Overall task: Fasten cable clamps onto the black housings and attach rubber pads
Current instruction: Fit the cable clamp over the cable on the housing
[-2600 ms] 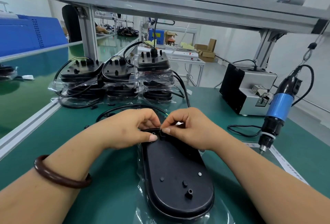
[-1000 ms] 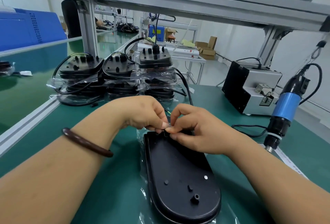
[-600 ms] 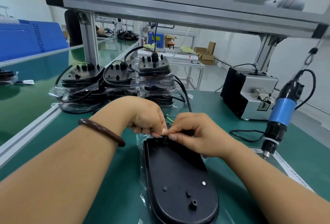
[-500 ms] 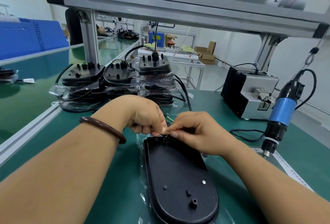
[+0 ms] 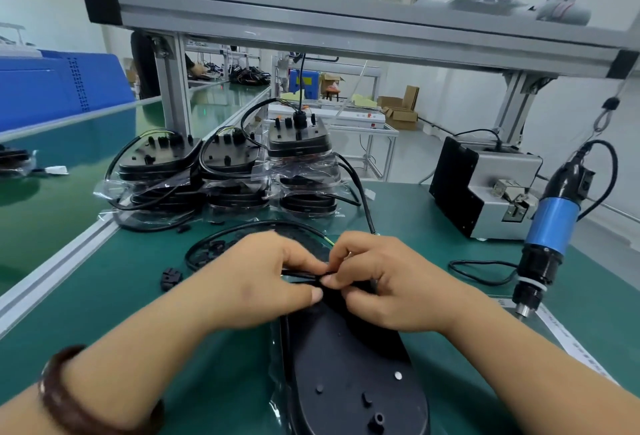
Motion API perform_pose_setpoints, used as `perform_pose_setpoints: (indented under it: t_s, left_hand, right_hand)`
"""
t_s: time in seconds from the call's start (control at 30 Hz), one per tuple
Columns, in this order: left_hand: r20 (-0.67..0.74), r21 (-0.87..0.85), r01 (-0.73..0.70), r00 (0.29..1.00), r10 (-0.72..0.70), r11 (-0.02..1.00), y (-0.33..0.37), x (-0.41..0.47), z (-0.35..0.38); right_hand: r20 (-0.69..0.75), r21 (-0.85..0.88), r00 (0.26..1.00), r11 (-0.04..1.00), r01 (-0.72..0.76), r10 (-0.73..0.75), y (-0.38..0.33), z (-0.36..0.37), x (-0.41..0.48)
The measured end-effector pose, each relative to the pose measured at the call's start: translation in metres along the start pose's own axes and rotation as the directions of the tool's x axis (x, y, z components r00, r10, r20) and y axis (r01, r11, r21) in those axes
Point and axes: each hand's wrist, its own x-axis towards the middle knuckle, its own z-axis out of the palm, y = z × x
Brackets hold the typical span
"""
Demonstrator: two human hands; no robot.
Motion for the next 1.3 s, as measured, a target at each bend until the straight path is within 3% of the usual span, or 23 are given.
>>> perform_pose_setpoints:
  t_s: [0.2,0.73,1.1,1.3]
  left_hand:
    - [-0.222,-0.089,0.011,0.975,-0.031,0.996,-0.003,-0.006,0.022]
    - [-0.136,-0.358,0.108,0.977,-0.167,0.927,-0.008,-0.006,0.027]
    - [-0.178,-0.298,0.130,0.966,-0.189,0.946,-0.005,-0.007,0.027]
    - [-0.186,-0.311,0.156,0.957,-0.221,0.937,-0.004,-0.007,0.029]
  right_hand:
    - [-0.024,0.070,0.999,0.997,-0.024,0.026,0.000,0.000,-0.001]
    - [-0.134,0.266,0.983,0.960,-0.087,0.127,0.002,0.001,0.002]
    - [-0.011,0.263,0.965,0.931,-0.251,0.263,0.002,-0.006,0.007]
    - [-0.069,0.248,0.949,0.926,-0.283,0.308,0.004,-0.004,0.001]
